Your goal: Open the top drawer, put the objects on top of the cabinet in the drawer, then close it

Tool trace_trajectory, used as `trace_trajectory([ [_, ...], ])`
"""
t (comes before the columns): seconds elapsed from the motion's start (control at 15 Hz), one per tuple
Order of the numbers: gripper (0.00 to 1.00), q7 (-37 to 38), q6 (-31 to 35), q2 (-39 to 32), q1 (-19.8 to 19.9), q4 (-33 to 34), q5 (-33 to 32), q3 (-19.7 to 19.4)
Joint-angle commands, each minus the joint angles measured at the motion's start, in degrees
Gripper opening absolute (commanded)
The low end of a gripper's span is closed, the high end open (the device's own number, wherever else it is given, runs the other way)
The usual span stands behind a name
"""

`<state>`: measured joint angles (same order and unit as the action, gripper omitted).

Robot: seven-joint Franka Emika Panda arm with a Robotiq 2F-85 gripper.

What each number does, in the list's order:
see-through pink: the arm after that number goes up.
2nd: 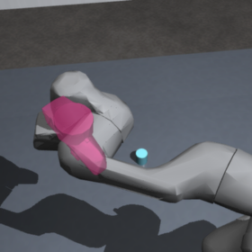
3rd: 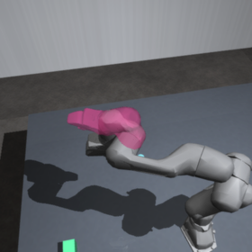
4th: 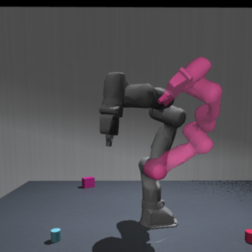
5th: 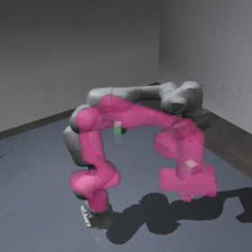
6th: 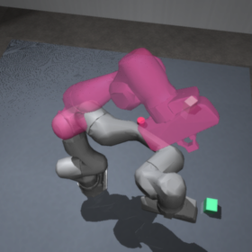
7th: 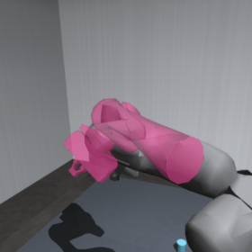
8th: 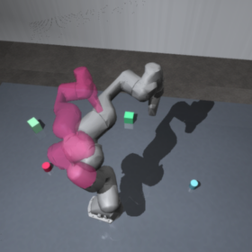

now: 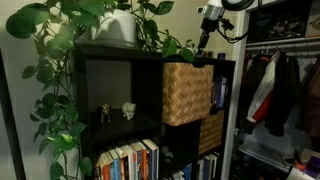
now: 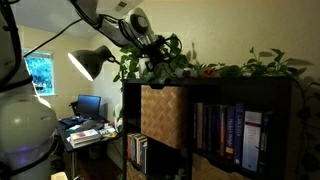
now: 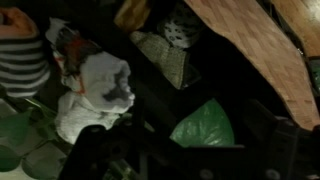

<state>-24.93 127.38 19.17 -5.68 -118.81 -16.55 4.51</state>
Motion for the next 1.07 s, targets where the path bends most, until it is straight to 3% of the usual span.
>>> trace_trajectory([
  [0.0,1.0,4.75,0.2,-0.07,2.27,1.34,-3.75,-0.3],
  [0.4,1.0,-1.14,2.32,-1.16,2.74,3.37,-5.65,-2.92],
  [1.0,1.0,-15.91,4.35,-7.26,2.47,7.27,-1.96,-6.92],
])
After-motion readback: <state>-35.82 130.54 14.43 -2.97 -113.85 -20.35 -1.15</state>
